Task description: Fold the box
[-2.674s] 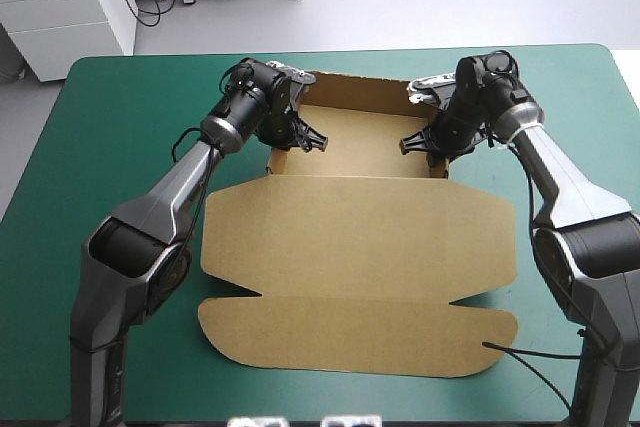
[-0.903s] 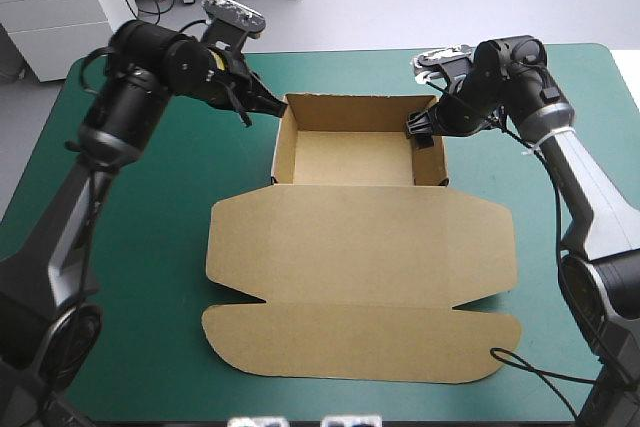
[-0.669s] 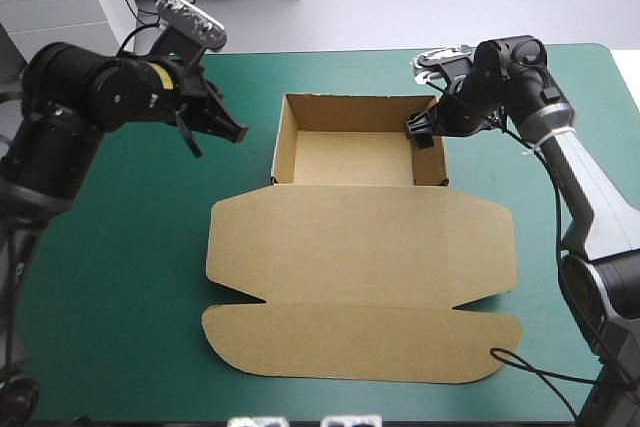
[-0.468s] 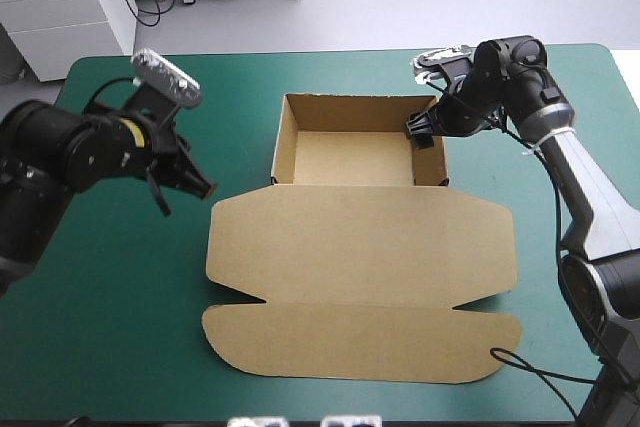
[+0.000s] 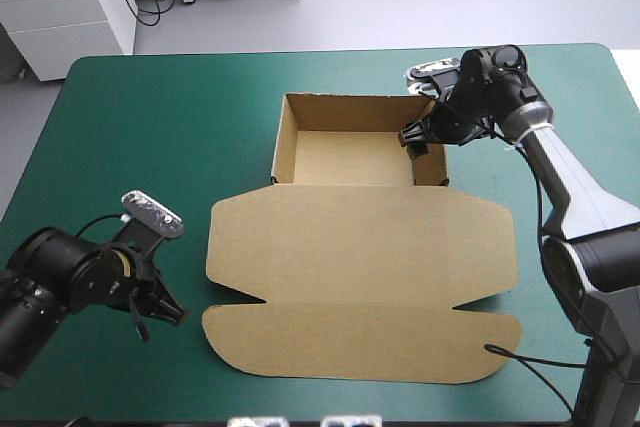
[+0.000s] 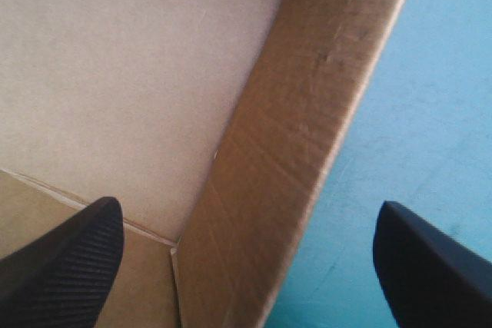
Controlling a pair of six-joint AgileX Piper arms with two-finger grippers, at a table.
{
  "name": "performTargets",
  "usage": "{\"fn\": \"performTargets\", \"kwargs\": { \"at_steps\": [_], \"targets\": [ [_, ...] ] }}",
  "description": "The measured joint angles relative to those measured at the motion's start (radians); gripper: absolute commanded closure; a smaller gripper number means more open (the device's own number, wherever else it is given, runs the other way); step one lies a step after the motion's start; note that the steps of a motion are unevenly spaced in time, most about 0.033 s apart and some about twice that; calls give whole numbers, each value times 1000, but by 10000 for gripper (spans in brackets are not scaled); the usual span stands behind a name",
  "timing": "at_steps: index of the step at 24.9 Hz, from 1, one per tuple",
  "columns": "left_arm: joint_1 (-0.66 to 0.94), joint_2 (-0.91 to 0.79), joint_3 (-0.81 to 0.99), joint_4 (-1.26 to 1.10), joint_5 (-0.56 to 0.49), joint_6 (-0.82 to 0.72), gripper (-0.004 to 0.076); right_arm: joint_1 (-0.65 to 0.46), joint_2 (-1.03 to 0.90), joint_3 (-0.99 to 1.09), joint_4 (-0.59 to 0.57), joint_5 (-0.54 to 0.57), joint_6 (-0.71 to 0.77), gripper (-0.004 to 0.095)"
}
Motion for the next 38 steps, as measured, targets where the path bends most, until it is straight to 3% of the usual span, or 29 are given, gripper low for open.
{"fn": "performTargets", "kwargs": {
  "at_steps": [4,11,19,26,32,38],
  "targets": [
    [0,-70,33,0,-1,-47,731,0,70,0,-4,-14,4,377],
    [0,-182,35,0,-1,-91,731,0,123,0,-10,-25,10,931],
    [0,-212,35,0,-1,-129,731,0,124,-31,-18,2,-40,927],
    [0,-212,36,0,-1,-136,731,-42,127,-185,-44,21,-51,927],
    [0,-212,36,2,-1,-136,731,-217,127,-264,-52,27,-81,927],
    [0,-212,36,2,-1,-136,731,-527,131,-266,-60,2,-82,927]
  ]
}}
